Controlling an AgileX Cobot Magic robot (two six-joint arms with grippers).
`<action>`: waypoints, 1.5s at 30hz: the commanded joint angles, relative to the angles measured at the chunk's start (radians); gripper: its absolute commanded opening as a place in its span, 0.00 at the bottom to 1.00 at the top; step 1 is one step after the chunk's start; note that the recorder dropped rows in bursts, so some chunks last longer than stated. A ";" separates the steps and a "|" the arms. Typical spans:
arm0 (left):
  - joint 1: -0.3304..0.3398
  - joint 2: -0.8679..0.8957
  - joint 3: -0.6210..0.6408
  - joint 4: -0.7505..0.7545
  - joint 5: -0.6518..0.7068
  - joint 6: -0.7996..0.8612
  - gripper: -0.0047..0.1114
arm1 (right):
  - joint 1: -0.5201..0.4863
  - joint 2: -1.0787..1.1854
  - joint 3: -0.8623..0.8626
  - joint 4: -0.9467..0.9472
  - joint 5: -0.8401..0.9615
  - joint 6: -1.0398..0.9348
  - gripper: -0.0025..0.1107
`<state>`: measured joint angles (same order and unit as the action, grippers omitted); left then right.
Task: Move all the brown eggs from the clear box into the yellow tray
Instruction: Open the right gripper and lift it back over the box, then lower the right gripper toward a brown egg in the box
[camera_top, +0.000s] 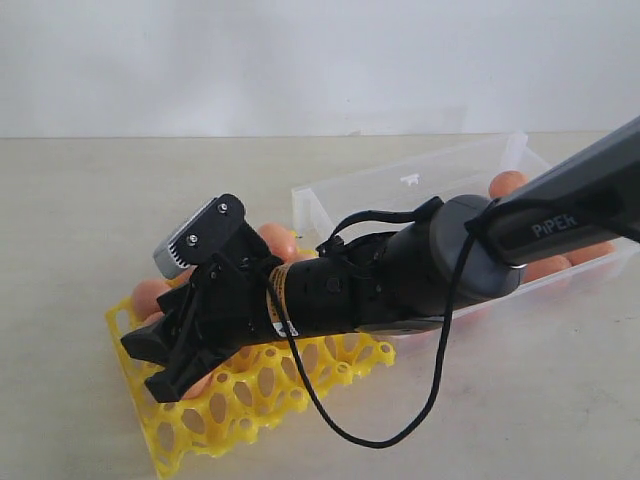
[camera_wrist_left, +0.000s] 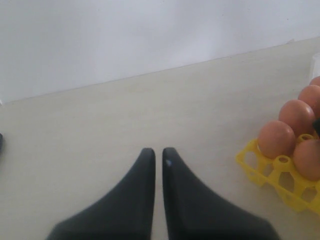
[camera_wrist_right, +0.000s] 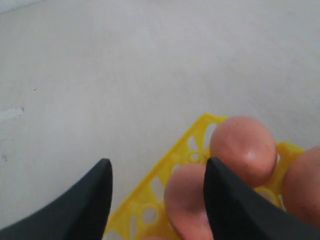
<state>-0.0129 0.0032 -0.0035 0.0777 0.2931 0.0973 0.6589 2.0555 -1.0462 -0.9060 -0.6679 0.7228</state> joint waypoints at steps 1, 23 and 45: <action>-0.008 -0.003 0.003 -0.002 0.000 -0.003 0.08 | 0.003 -0.002 -0.003 0.009 -0.007 0.004 0.45; -0.008 -0.003 0.003 -0.002 0.000 -0.003 0.08 | -0.146 -0.341 -0.225 0.164 1.441 -0.308 0.29; -0.008 -0.003 0.003 -0.002 0.000 -0.003 0.08 | -0.392 -0.067 -0.552 1.109 1.889 -1.361 0.30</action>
<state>-0.0129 0.0032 -0.0035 0.0777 0.2931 0.0973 0.2700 1.9920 -1.6302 0.1912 1.2115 -0.6102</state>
